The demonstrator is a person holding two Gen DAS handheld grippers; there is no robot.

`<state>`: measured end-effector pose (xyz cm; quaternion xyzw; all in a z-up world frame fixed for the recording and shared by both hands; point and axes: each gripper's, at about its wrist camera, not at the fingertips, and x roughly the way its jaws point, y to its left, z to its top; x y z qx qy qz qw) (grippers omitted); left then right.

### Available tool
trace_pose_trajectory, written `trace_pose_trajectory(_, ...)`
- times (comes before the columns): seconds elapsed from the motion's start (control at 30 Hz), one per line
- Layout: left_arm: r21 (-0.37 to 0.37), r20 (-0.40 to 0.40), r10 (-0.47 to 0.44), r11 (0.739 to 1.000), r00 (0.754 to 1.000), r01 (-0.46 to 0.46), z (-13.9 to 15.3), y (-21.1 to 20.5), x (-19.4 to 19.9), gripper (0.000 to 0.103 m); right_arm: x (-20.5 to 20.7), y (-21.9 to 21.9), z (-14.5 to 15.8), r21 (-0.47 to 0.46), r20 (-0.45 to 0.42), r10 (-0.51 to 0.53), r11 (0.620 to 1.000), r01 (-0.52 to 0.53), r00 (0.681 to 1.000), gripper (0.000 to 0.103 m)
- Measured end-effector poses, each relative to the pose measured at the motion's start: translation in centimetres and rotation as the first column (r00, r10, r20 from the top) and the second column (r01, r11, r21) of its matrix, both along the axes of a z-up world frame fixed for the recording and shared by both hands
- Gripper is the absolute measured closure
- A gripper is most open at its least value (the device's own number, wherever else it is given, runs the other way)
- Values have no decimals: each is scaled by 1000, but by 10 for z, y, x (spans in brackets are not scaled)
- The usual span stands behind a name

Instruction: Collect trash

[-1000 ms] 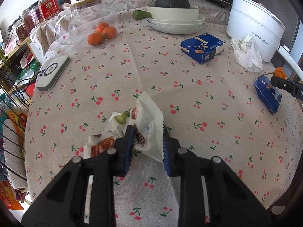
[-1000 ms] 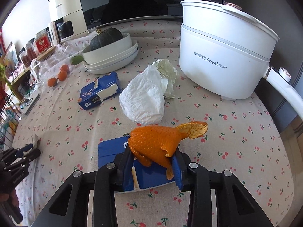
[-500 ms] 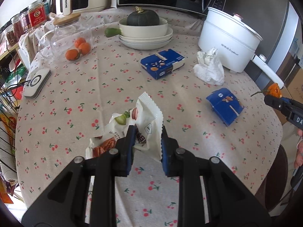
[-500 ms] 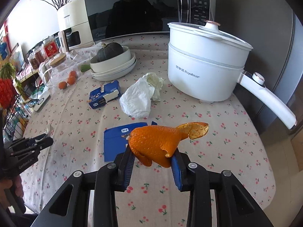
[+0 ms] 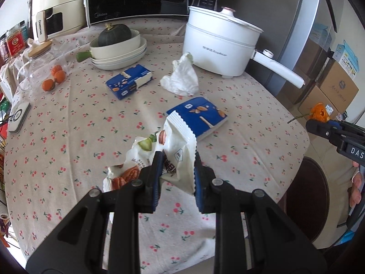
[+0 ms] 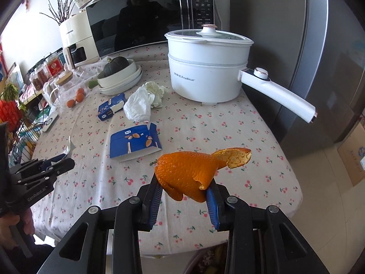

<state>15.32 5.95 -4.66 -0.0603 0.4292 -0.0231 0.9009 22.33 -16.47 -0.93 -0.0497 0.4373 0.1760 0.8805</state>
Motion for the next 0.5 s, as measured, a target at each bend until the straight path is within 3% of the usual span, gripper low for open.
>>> trace_pose_trajectory(0.27, -19, -6, -116, 993, 993, 116, 0, -56, -7, 77, -26, -44, -3, -16, -30, -51, 999, 50, 998, 67)
trace_pose_trajectory(0.5, -2, -25, -243, 970, 970, 243, -9, -113, -18, 77, -55, -97, -12, -43, -56, -144, 989, 141, 988, 67)
